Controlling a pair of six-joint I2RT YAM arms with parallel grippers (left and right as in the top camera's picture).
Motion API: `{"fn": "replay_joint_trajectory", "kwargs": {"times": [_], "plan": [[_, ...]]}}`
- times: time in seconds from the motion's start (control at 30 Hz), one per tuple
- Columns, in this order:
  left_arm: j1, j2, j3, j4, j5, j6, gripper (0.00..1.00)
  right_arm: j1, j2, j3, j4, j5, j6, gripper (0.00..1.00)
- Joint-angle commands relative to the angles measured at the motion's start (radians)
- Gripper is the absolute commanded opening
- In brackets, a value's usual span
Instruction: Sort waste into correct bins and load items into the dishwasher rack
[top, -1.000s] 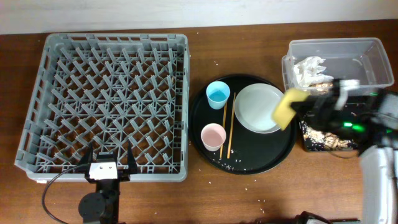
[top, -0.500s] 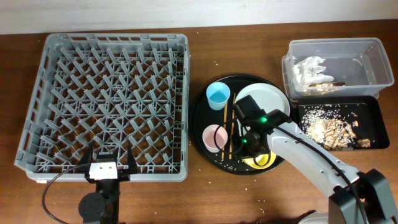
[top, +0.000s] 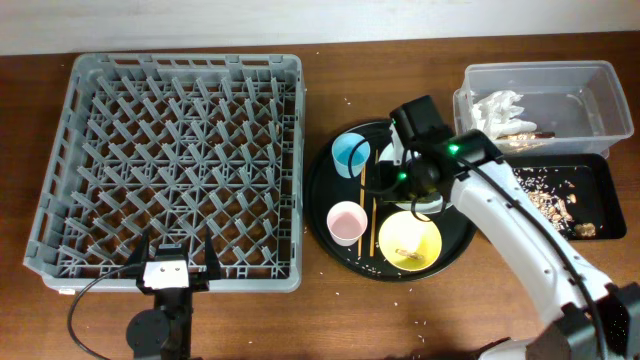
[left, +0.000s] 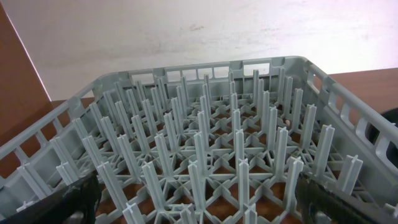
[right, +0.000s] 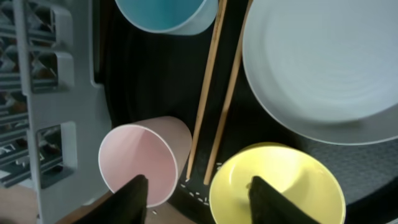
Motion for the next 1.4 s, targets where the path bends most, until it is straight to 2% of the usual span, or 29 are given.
{"fn": "replay_joint_trajectory", "kwargs": {"times": [0.0,0.07,0.1,0.13,0.17,0.2,0.37,0.43,0.5,0.53,0.6,0.7,0.83,0.87,0.93,1.0,1.03,1.13,1.23,1.27,1.37], "plan": [[0.003,-0.005,-0.006,-0.002,-0.003,0.016,0.99,0.039,0.118,0.002,-0.006,-0.042,-0.005,0.55],[0.003,-0.005,-0.006,-0.002,-0.003,0.016,0.99,0.055,0.195,0.002,-0.010,-0.042,-0.004,0.53],[0.003,-0.005,-0.006,-0.002,-0.003,0.016,0.99,0.057,0.232,0.002,-0.010,-0.045,-0.004,0.49],[0.003,-0.005,-0.006,-0.002,-0.003,0.016,0.99,0.057,0.260,0.002,-0.010,-0.050,-0.004,0.36],[0.003,-0.005,-0.006,-0.002,-0.003,0.016,0.99,0.057,0.271,0.002,-0.010,-0.053,-0.004,0.17],[0.002,-0.005,-0.006,-0.002,-0.002,0.016,0.99,0.056,0.270,0.002,-0.010,-0.053,-0.004,0.04],[0.002,-0.005,-0.005,0.045,0.062,-0.012,0.99,0.047,0.176,0.088,-0.088,-0.104,-0.036,0.04],[0.003,-0.003,0.040,0.055,0.121,-0.219,0.99,0.038,0.115,0.142,-0.140,-0.101,-0.050,0.04],[0.002,0.042,0.139,-0.014,0.174,-0.406,0.99,0.012,0.041,0.188,-0.149,-0.118,-0.057,0.04],[0.002,0.071,0.180,-0.052,0.192,-0.439,0.99,0.000,0.014,0.204,-0.146,-0.119,-0.058,0.04],[0.002,0.200,0.312,-0.142,0.237,-0.488,0.99,-0.028,-0.020,0.240,-0.148,-0.120,-0.070,0.04],[0.002,0.482,0.549,-0.207,0.353,-0.491,0.99,-0.066,-0.040,0.272,-0.148,-0.152,-0.072,0.04],[0.002,0.964,0.937,-0.349,0.479,-0.491,0.99,-0.108,-0.040,0.281,-0.087,-0.286,-0.072,0.04],[0.002,1.051,1.003,-0.348,0.540,-0.491,0.99,-0.115,-0.040,0.281,-0.058,-0.312,-0.072,0.04],[0.002,1.253,1.116,-0.344,0.765,-0.491,0.99,-0.117,-0.039,0.281,0.011,-0.388,-0.071,0.04],[0.002,1.374,1.129,-0.278,0.873,-0.623,0.99,-0.116,-0.032,0.280,0.043,-0.412,-0.060,0.04],[0.002,1.434,1.129,-0.258,0.937,-0.776,0.99,-0.116,-0.019,0.280,0.064,-0.412,-0.039,0.04],[0.002,1.557,1.129,-0.259,1.062,-0.943,0.99,-0.116,0.036,0.278,0.161,-0.506,-0.003,0.04],[0.003,1.611,1.129,-0.241,1.216,-0.966,0.99,-0.116,0.134,0.278,0.293,-0.679,0.017,0.04],[0.002,1.611,1.129,-0.176,1.307,-0.966,0.99,-0.116,0.209,0.278,0.373,-0.808,0.019,0.04],[0.002,1.611,1.129,-0.063,1.439,-0.976,0.99,-0.114,0.306,0.278,0.506,-0.989,0.014,0.04]]}}
